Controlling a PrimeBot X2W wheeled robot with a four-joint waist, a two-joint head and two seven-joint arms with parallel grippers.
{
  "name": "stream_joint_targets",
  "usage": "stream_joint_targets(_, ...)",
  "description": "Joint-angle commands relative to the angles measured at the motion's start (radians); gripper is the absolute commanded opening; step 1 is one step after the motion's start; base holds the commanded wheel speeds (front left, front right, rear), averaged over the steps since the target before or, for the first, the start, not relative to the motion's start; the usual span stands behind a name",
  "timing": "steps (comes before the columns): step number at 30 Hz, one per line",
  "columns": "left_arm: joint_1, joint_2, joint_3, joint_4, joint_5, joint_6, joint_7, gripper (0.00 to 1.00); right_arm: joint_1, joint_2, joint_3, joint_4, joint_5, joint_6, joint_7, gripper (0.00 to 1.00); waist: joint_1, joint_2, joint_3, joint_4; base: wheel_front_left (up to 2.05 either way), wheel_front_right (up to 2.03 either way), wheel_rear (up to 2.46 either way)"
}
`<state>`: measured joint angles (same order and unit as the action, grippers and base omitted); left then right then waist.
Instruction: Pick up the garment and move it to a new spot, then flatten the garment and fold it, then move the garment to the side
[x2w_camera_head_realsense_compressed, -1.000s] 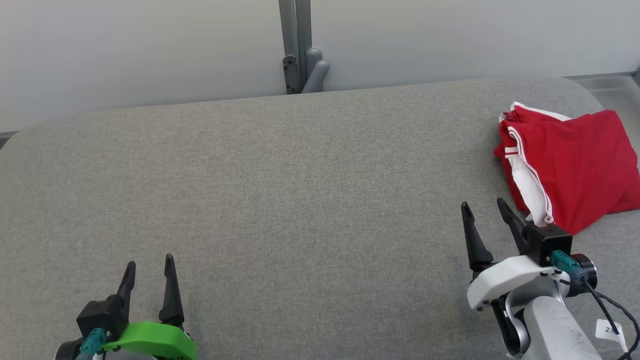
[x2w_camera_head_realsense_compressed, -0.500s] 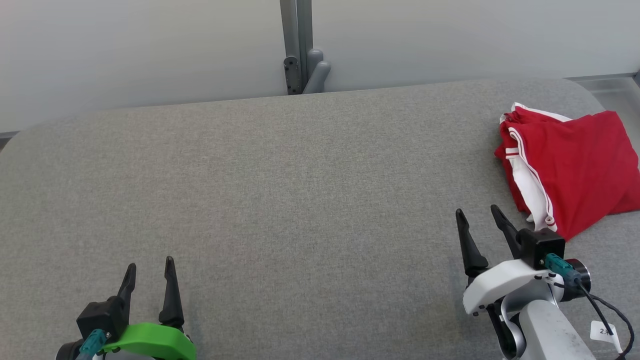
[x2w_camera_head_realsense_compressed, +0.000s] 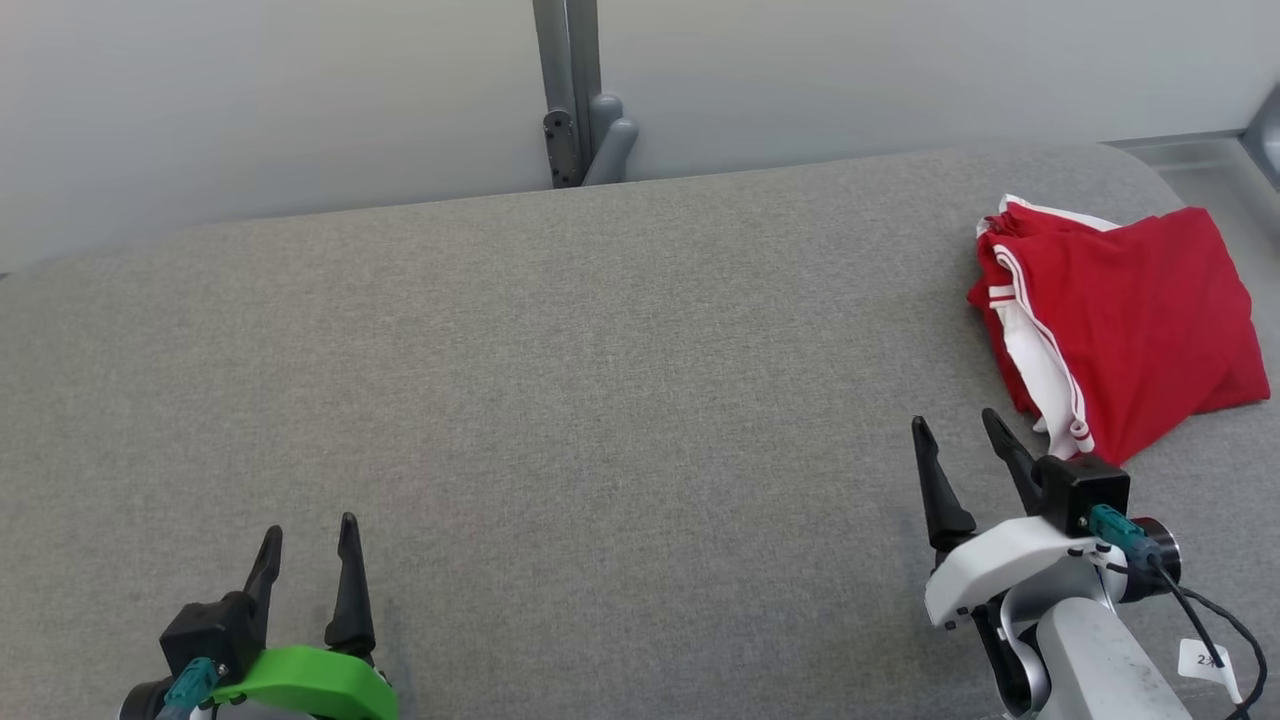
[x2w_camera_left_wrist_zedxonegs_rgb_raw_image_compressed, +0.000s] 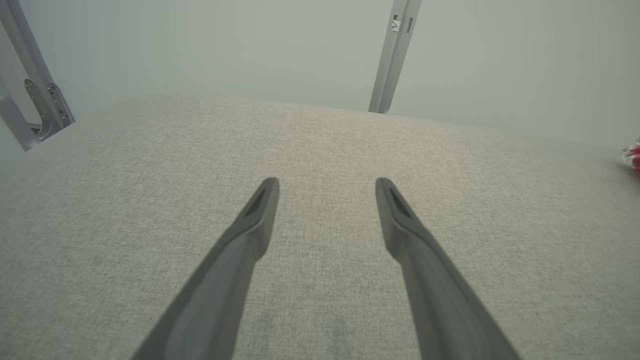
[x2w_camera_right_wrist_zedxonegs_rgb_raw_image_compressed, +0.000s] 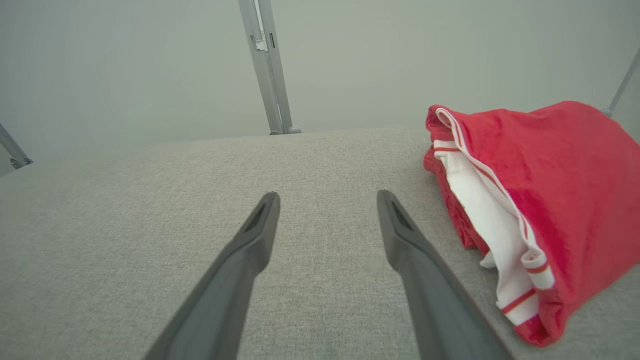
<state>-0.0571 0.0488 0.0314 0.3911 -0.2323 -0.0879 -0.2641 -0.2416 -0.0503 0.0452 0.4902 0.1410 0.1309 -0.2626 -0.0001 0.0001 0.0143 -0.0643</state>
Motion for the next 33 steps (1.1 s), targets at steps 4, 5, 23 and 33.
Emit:
stream_joint_targets(4,-0.001,0.004,0.001,0.001,0.006,-0.005,0.001,1.0,-0.003,-0.002,-0.001,-0.011,0.0,0.0,-0.002,1.0,0.0001,-0.0001,0.003,-0.002,0.0,0.0,0.0)
stream_joint_targets(5,-0.001,0.004,0.001,0.002,0.007,-0.005,0.001,1.0,0.002,-0.002,-0.009,-0.008,0.014,0.0,-0.002,1.0,0.0001,-0.0001,0.003,-0.002,0.0,0.0,0.0)
stream_joint_targets(23,0.004,-0.007,-0.005,0.045,-0.065,-0.017,0.021,0.0,0.035,0.006,-0.005,0.021,0.071,0.0,0.022,0.0,0.0001,-0.0001,0.0,-0.004,0.0,0.0,0.0)
stream_joint_targets(33,-0.004,-0.006,0.005,0.017,-0.247,-0.021,0.068,0.0,0.049,0.005,-0.023,-0.019,0.265,0.0,0.068,0.0,0.0001,-0.0001,-0.001,0.001,0.0,0.0,0.0)
